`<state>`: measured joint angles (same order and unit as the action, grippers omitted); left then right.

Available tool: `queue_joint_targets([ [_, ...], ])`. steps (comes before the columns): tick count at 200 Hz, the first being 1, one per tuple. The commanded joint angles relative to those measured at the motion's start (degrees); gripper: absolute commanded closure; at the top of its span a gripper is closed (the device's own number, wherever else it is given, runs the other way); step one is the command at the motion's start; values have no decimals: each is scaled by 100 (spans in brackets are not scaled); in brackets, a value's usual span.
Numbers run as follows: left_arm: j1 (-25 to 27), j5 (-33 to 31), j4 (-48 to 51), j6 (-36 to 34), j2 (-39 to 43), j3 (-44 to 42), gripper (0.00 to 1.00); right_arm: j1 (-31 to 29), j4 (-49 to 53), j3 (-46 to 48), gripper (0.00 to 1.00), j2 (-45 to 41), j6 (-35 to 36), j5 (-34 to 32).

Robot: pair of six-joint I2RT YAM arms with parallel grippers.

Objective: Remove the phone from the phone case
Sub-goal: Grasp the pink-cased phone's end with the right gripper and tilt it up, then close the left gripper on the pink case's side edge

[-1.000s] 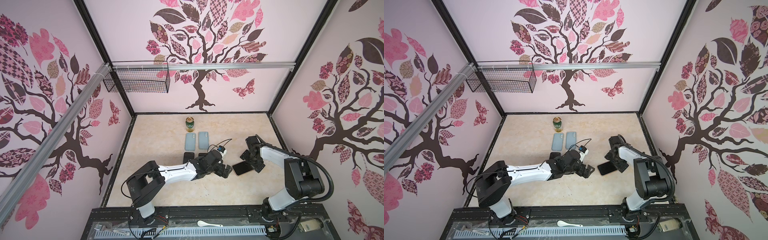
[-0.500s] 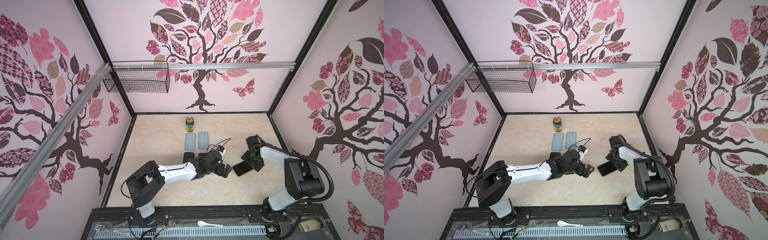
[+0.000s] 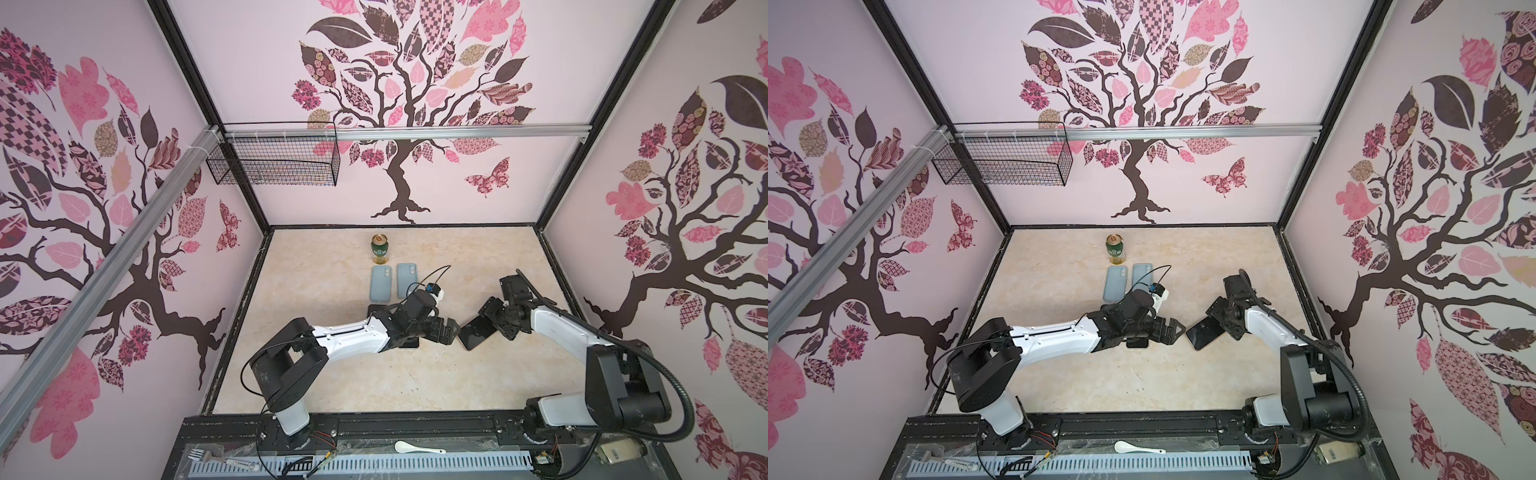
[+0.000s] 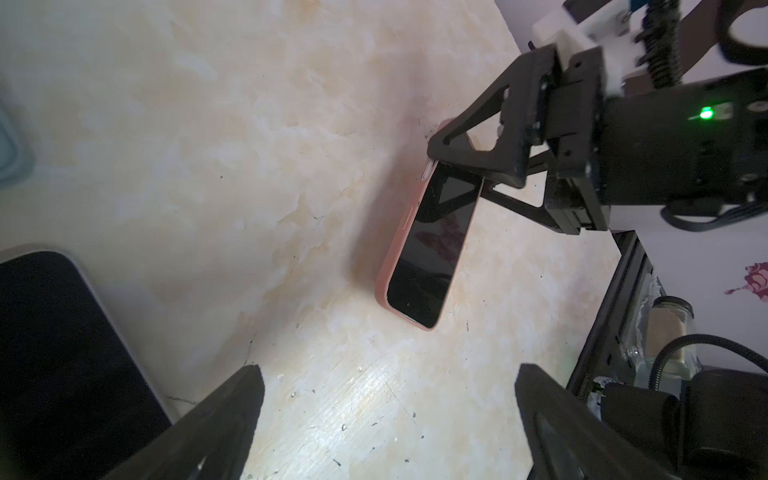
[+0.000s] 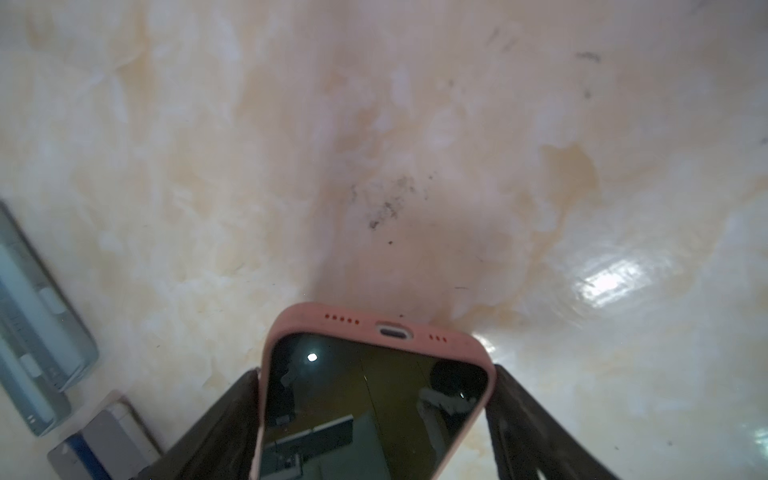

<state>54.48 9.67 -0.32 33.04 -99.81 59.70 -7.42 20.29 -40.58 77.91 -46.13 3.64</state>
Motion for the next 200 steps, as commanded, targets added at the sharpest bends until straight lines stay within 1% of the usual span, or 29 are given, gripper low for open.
queue_joint_targets([
  [1,7,394,111,72,-386,418,2,3,-470,73,47,-383,350,333],
  [20,14,586,227,88,-694,655,2,-3,-595,180,47,-533,475,486],
  [37,1,625,234,115,-896,774,2,3,-748,287,47,-689,579,623],
  [54,-51,681,248,146,-1021,879,2,3,-841,387,48,-878,652,603],
  [72,-124,905,141,168,-1131,881,2,3,-954,476,49,-1060,733,654],
  [91,-198,1228,-61,110,-1229,864,4,-1,-1066,540,50,-1171,780,783],
  [102,-233,1425,-158,60,-1288,878,8,2,-1108,566,50,-1199,781,846],
  [119,-260,1699,-296,10,-1371,911,18,2,-1161,586,50,-1208,780,932],
  [124,-270,1755,-331,6,-1399,907,20,-5,-1166,586,50,-1206,768,945],
  [128,-271,1795,-358,-3,-1412,915,23,-3,-1167,582,51,-1200,759,957],
  [137,-271,1893,-394,-33,-1453,943,26,-3,-1186,587,50,-1205,763,989],
  [140,-271,1922,-406,-42,-1468,951,29,2,-1193,586,51,-1203,757,996],
  [146,-274,1984,-444,-51,-1500,963,32,-2,-1203,586,50,-1209,757,1016],
  [157,-280,2042,-499,-52,-1548,977,38,-1,-1211,586,50,-1200,760,1062],
  [160,-280,2049,-519,-45,-1555,979,42,3,-1211,586,51,-1199,758,1060],
  [170,-280,2081,-564,-34,-1589,978,48,-1,-1199,583,50,-1199,756,1062],
  [200,-289,2093,-705,-16,-1593,938,59,0,-1186,597,50,-1199,772,1109],
])
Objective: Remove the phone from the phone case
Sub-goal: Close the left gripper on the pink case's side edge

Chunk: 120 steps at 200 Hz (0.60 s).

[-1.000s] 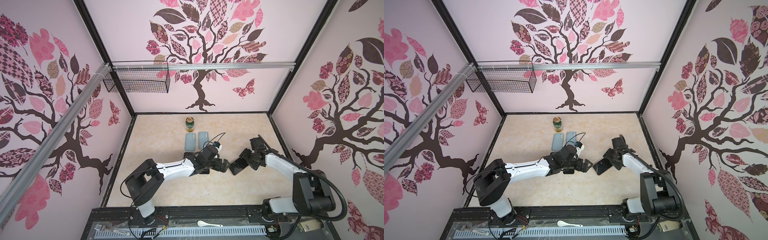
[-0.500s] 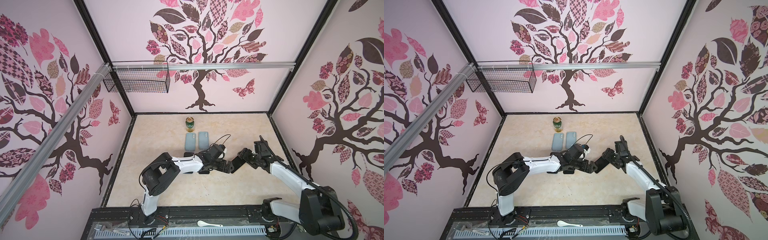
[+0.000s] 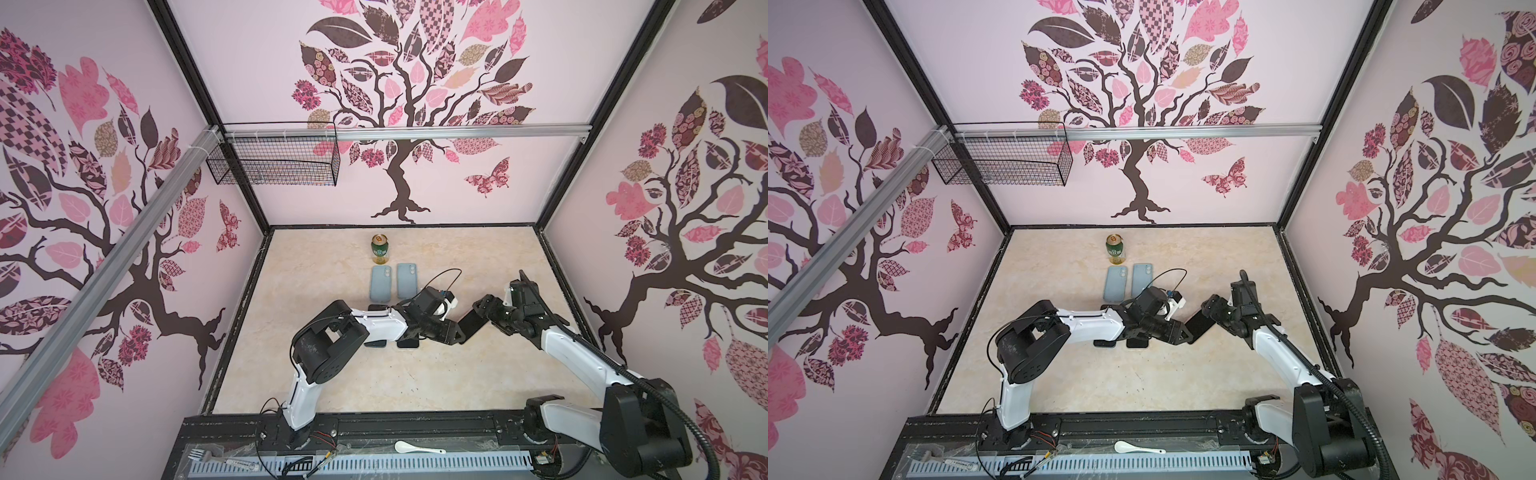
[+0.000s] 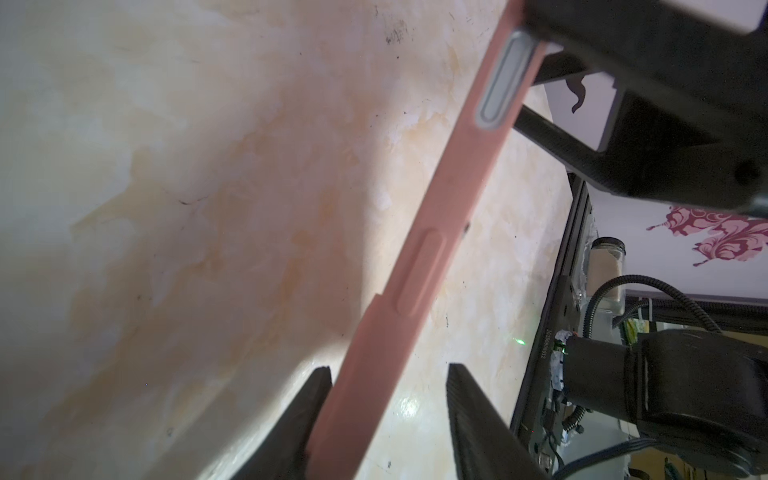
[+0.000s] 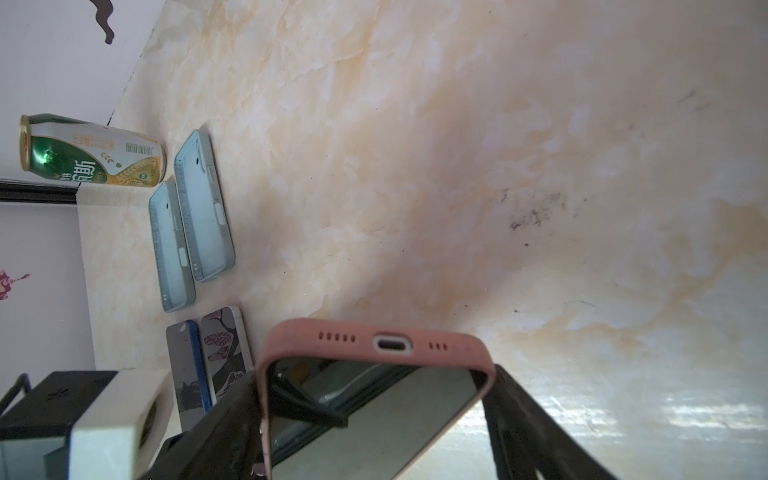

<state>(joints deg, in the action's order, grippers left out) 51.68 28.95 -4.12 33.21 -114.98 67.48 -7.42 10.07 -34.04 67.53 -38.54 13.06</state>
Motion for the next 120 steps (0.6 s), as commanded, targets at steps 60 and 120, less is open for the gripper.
queue_joint_targets([
  [60,-9,23,-293,-286,202,72,90,3,-145,-106,49,-178,5,309],
  [120,-9,-147,-112,-424,1085,-128,100,2,22,-612,11,-1008,389,496],
])
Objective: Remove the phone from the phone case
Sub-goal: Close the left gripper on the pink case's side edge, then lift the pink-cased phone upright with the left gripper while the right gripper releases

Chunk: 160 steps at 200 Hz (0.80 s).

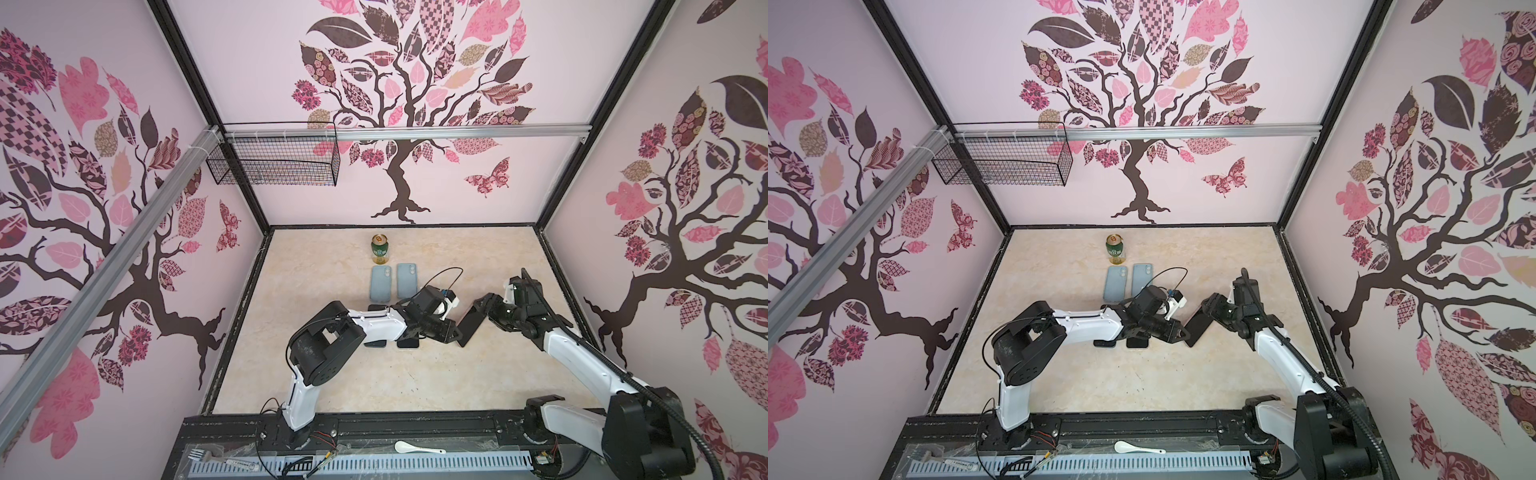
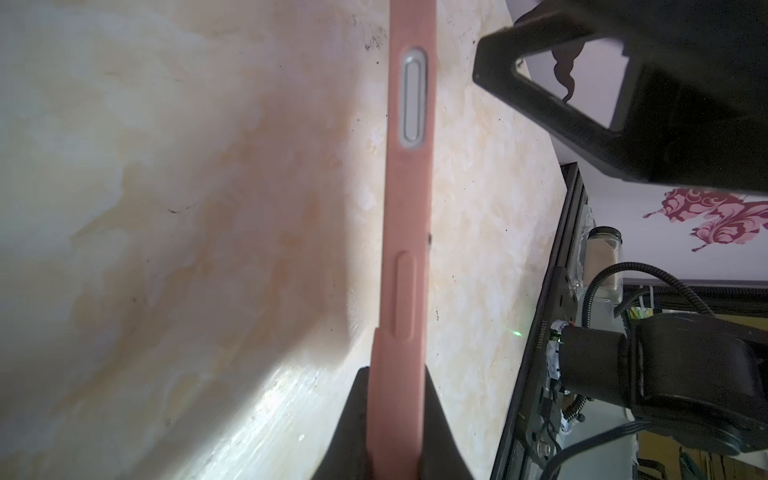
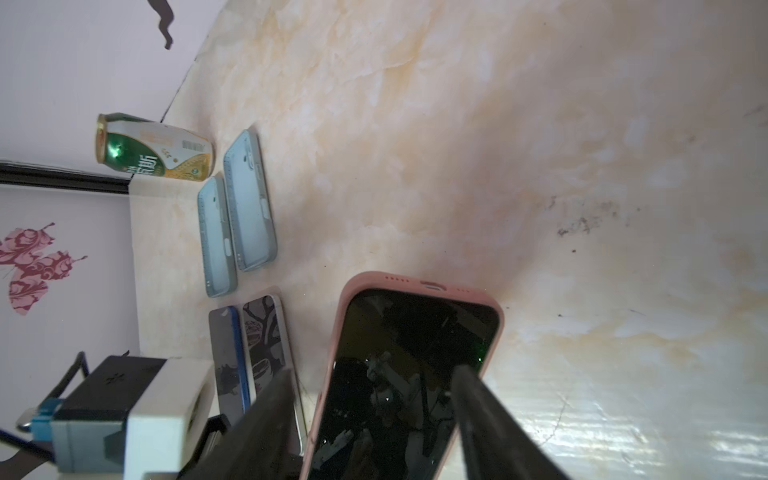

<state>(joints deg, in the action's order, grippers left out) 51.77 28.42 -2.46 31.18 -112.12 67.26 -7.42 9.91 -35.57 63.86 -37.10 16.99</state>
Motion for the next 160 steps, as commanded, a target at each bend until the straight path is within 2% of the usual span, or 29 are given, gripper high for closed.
queue_joint_targets([
  [1,-22,-106,-271,-228,833,-112,100,-1,37,-473,10,-674,255,89],
  [12,-43,-255,-199,-279,1179,-189,100,-3,-1,-556,1,-1031,372,-19],
  [44,-196,-674,-27,-327,2245,-425,100,1,-573,-481,1,-2081,675,-319],
  [60,-361,-657,-36,-299,2828,-600,100,-2,-971,-407,1,-2480,1008,120],
  [80,-615,-562,-300,-182,3541,-887,100,-5,-1453,-503,1,-2716,936,768],
  [98,-874,-305,-633,112,4002,-1111,100,3,-2500,-514,2,-2607,270,1872],
  [112,-1002,-117,-1090,344,4353,-1270,100,-3,-4064,-382,3,-2306,-737,2786],
  [123,-1027,-49,-1284,434,4584,-1351,100,-19,-5224,-328,4,-1995,-1539,3175],
  [134,-1026,-9,-1410,501,4797,-1397,100,-76,-5878,-356,5,-1754,-2008,3345],
  [147,-1027,55,-1573,594,4941,-1413,100,-315,-6121,-515,7,-1537,-2106,3430],
  [160,-1021,216,-1766,730,4984,-1400,100,-791,-5827,-742,9,-1381,-1746,3429],
])
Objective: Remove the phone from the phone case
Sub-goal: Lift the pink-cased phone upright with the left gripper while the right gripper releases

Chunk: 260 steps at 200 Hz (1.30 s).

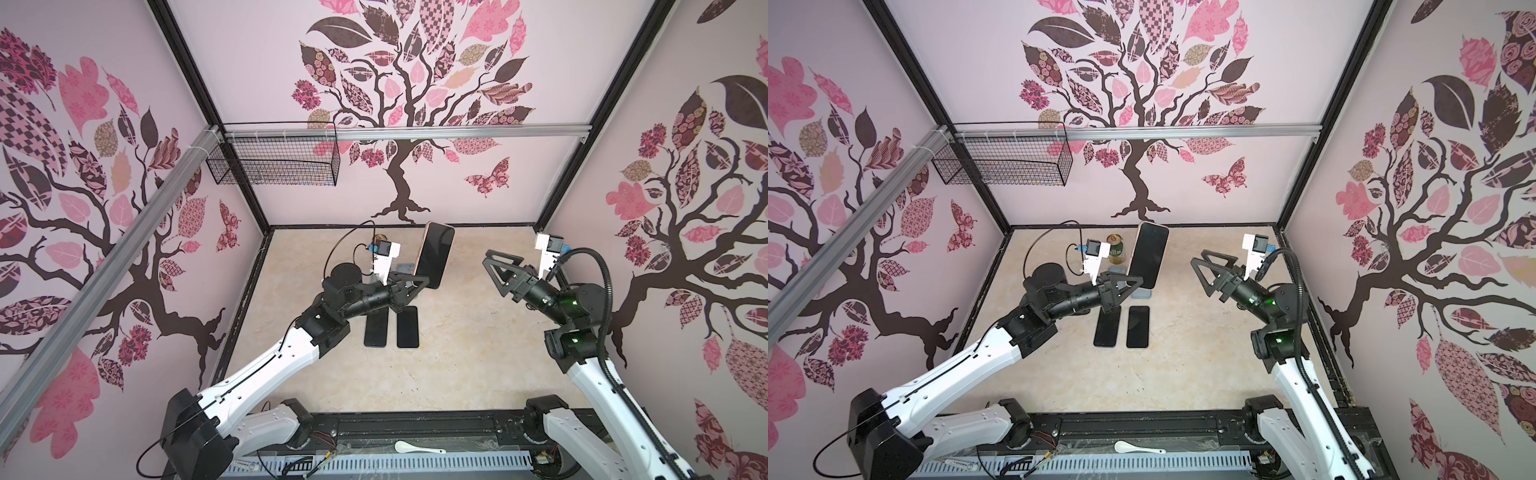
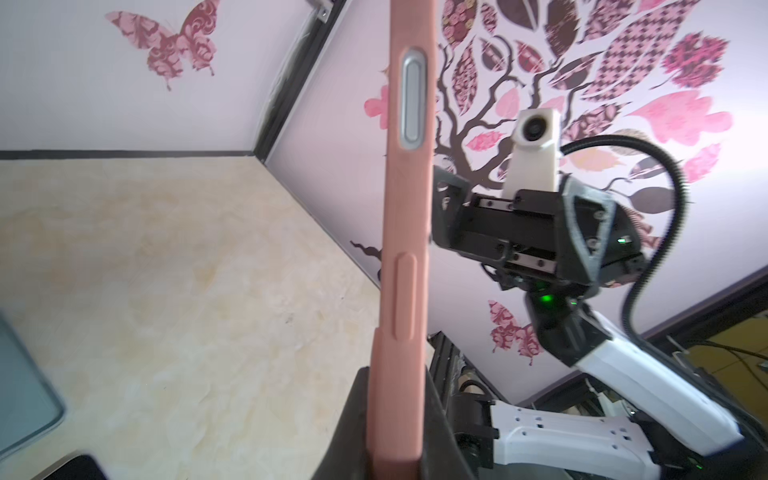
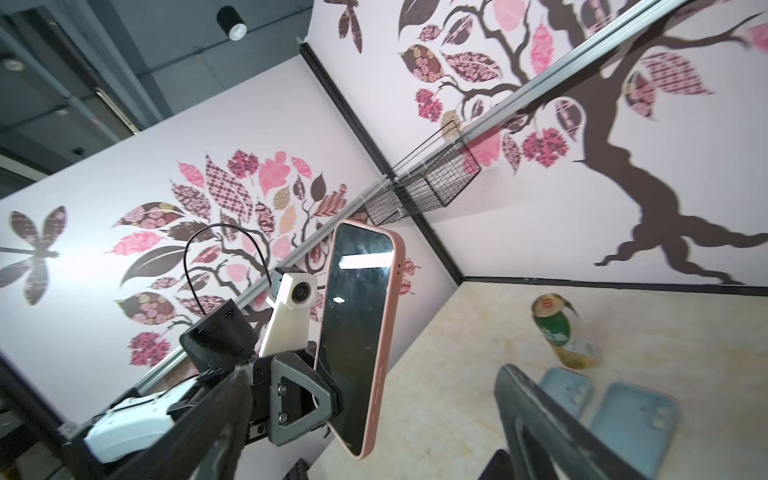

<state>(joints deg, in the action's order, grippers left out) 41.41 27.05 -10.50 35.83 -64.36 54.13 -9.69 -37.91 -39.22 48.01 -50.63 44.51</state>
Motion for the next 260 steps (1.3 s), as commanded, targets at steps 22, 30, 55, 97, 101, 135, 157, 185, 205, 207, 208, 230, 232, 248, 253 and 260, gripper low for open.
queue_joint_targets([
  [22,11,601,-1301,460,204,-45,100,-1196,-408,-653,17,366,255,445],
  [30,8,647,-1378,489,219,-43,100,-1208,-680,-605,20,407,90,419],
  [55,9,811,-1441,521,223,-16,100,-1219,-1551,-649,30,593,-454,563],
  [97,21,1240,-1735,644,104,2,100,-1228,-2041,-894,42,818,-861,793],
  [101,33,1270,-1756,652,93,7,100,-1227,-2022,-927,43,835,-861,801],
  [135,97,1465,-1696,554,20,84,100,-1237,-1597,-1160,52,888,-725,871],
  [157,136,1549,-1611,471,2,110,100,-1237,-816,-1389,53,827,-264,868],
  [185,135,1545,-1233,191,117,152,100,-1237,-93,-1653,62,706,206,929],
  [205,133,1497,-999,40,212,175,100,-1237,77,-1795,70,714,238,1081],
  [207,131,1501,-980,27,219,183,100,-1237,87,-1811,71,718,238,1107],
  [208,131,1503,-976,19,216,189,100,-1237,94,-1814,71,722,242,1118],
  [230,135,1609,-880,-39,202,264,100,-1232,183,-1923,81,741,203,1183],
  [232,132,1617,-885,-47,204,265,100,-1236,186,-1929,82,740,196,1183],
  [248,133,1645,-943,-32,222,299,100,-1237,100,-1969,90,731,35,1113],
  [253,131,1648,-959,-19,230,313,100,-1232,20,-1959,92,720,-44,1054],
  [260,137,1630,-1011,13,236,332,100,-1237,-178,-1901,96,706,-224,936],
])
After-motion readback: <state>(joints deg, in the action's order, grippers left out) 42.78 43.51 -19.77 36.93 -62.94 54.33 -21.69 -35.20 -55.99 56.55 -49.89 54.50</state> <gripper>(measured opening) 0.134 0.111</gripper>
